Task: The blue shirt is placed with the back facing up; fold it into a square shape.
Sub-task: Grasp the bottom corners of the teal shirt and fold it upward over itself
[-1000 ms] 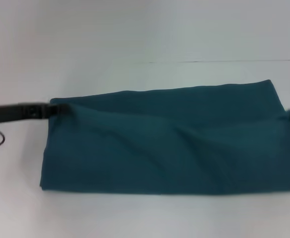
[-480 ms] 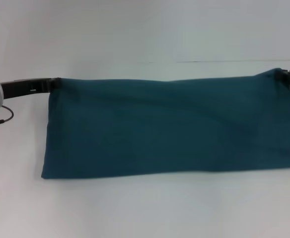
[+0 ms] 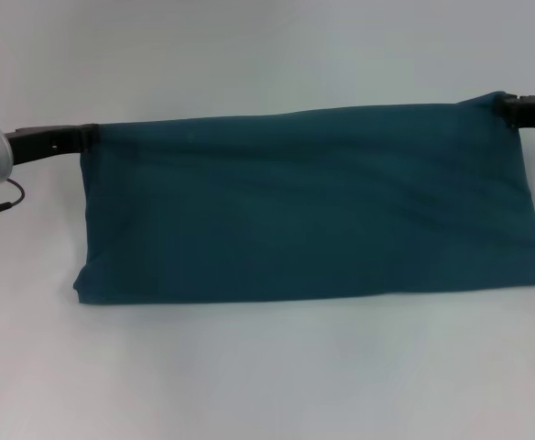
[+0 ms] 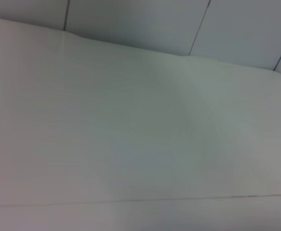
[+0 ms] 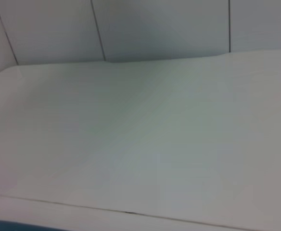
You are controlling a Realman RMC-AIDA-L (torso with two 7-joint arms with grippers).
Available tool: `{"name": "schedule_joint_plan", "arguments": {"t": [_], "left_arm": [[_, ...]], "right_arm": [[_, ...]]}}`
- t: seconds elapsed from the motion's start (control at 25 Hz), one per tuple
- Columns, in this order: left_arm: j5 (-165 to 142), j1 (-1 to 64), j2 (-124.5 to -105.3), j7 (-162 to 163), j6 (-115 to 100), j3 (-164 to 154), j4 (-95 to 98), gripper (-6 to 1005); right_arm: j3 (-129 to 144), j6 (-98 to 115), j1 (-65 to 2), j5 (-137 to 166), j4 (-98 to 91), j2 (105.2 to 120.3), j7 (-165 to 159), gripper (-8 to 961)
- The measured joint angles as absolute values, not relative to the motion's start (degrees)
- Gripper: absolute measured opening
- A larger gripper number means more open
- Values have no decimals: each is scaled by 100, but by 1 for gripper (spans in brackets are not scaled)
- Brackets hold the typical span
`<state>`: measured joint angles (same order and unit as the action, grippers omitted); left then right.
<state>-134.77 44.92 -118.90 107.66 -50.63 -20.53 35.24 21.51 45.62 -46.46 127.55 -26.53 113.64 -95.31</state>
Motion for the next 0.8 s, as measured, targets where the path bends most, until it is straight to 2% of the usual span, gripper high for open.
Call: {"name": "schedule_joint_plan", "arguments": {"t": [0.4,0.76,0.8], "left_arm": [[-13296,4514,-11990,10723,-4658,-2479,3397,62],[-13129,4567,-12203,10743,-3812,-2825,3437,66],[-13116,4572,-12230,10752,-3668,-2829,3436,109]], "right_arm": [[2184,4218,-4663,12734,-2426,11366,-9432,39],[2583,3544,-4739,12733,-2374,11494,-9376,52],[2591,3477,-4747,12733,-2384,11500,-9376,53]]}}
